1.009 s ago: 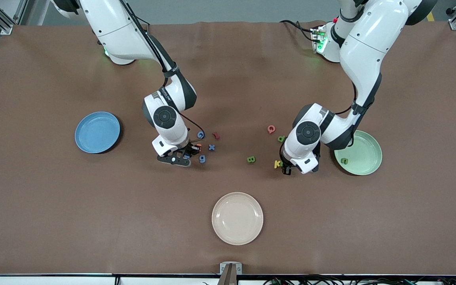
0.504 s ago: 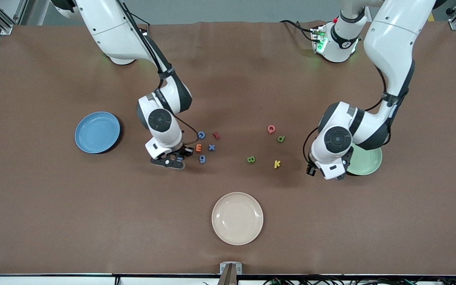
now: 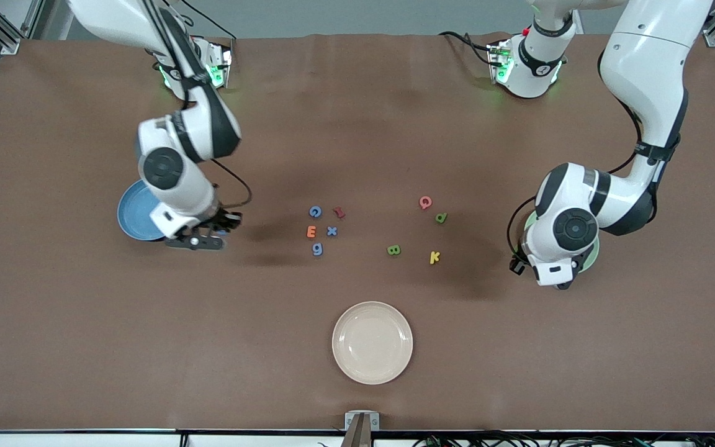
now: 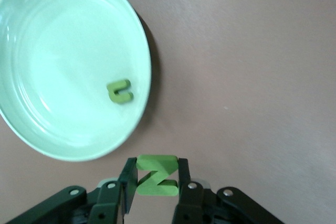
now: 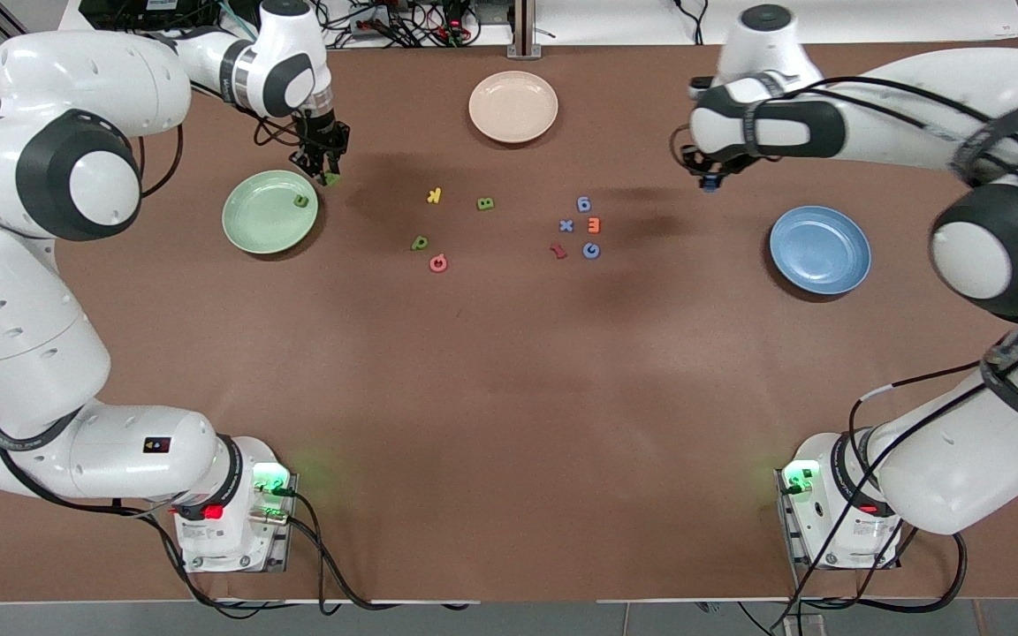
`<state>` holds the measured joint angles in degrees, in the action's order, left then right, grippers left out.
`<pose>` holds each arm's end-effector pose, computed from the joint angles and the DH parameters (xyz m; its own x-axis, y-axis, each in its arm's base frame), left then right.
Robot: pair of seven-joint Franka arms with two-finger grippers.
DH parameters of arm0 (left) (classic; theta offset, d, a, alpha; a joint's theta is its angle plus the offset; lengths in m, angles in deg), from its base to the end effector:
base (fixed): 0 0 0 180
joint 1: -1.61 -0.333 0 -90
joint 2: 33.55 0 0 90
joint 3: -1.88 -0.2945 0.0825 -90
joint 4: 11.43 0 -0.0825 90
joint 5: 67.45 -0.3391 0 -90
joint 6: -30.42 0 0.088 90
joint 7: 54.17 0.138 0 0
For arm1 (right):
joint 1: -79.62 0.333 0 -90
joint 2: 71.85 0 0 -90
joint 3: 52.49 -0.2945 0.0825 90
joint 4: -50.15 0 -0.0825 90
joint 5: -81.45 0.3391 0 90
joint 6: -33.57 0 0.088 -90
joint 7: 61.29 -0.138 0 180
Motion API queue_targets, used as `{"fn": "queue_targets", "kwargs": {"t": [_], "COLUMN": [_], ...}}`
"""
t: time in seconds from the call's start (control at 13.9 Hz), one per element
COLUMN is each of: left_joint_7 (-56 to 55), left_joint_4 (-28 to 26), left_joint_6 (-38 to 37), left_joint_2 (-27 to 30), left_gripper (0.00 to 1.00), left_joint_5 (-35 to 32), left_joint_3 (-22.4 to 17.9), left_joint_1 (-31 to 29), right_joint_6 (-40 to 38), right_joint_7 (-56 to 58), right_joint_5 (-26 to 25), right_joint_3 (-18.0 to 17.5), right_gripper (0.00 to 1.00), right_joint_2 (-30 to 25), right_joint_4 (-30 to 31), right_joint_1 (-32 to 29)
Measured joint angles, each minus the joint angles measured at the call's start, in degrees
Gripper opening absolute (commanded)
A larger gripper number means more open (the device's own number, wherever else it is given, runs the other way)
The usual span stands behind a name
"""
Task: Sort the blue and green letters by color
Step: 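Carry the Z to the green plate while the right gripper carries 3 to blue plate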
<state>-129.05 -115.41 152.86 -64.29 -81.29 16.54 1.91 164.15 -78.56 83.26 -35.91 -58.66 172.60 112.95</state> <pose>0.5658 -0.1284 0.2190 0.6068 0.7948 -0.0062 0.7786 -0.5960 -0.1966 0.4972 0.1512 0.2758 0.9977 -0.0278 -0.0615 -0.0239 -0.9977 0.0640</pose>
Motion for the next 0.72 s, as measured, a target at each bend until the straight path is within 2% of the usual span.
{"fn": "queue_targets", "kwargs": {"t": [0.14, 0.29, 0.36, 0.43, 0.5, 0.58, 0.72], "left_joint_7": [3.16, 7.29, 9.34, 10.95, 11.94, 12.47, 12.92], "left_joint_4": [-0.48, -0.94, -1.20, -1.40, -1.53, -1.62, -1.77], "left_joint_6": [0.00, -0.01, -0.01, -0.01, -0.01, 0.00, -0.01], "left_joint_2": [0.01, 0.01, 0.01, 0.00, 0.00, 0.01, 0.00], "left_gripper": [0.03, 0.04, 0.07, 0.16, 0.36, 0.63, 0.92], "left_joint_5": [-0.01, -0.03, -0.03, -0.03, -0.03, -0.03, -0.81], "left_joint_3": [-0.01, -0.02, -0.03, -0.03, -0.04, -0.03, 0.10], "left_joint_1": [-1.33, -2.98, -4.01, -4.88, -5.45, -5.61, -5.51], "right_joint_6": [2.48, 8.89, 12.68, 15.99, 18.50, 20.09, 21.20], "right_joint_7": [7.92, 16.68, 20.96, 24.64, 27.67, 29.83, 31.85], "right_joint_5": [-0.10, -0.19, -0.24, -0.28, -0.35, -0.41, -0.55], "right_joint_3": [0.57, 0.74, 0.78, 0.80, 0.80, 0.80, 0.77], "right_gripper": [0.00, 0.00, 0.00, 0.00, 0.00, 0.00, 0.00], "right_joint_2": [-4.32, -6.22, -6.30, -6.21, -6.05, -5.81, -5.23], "right_joint_4": [6.05, 12.27, 14.95, 17.18, 18.96, 20.25, 21.49], "right_joint_1": [-4.93, -11.12, -14.13, -16.84, -19.26, -21.15, -23.30]}}
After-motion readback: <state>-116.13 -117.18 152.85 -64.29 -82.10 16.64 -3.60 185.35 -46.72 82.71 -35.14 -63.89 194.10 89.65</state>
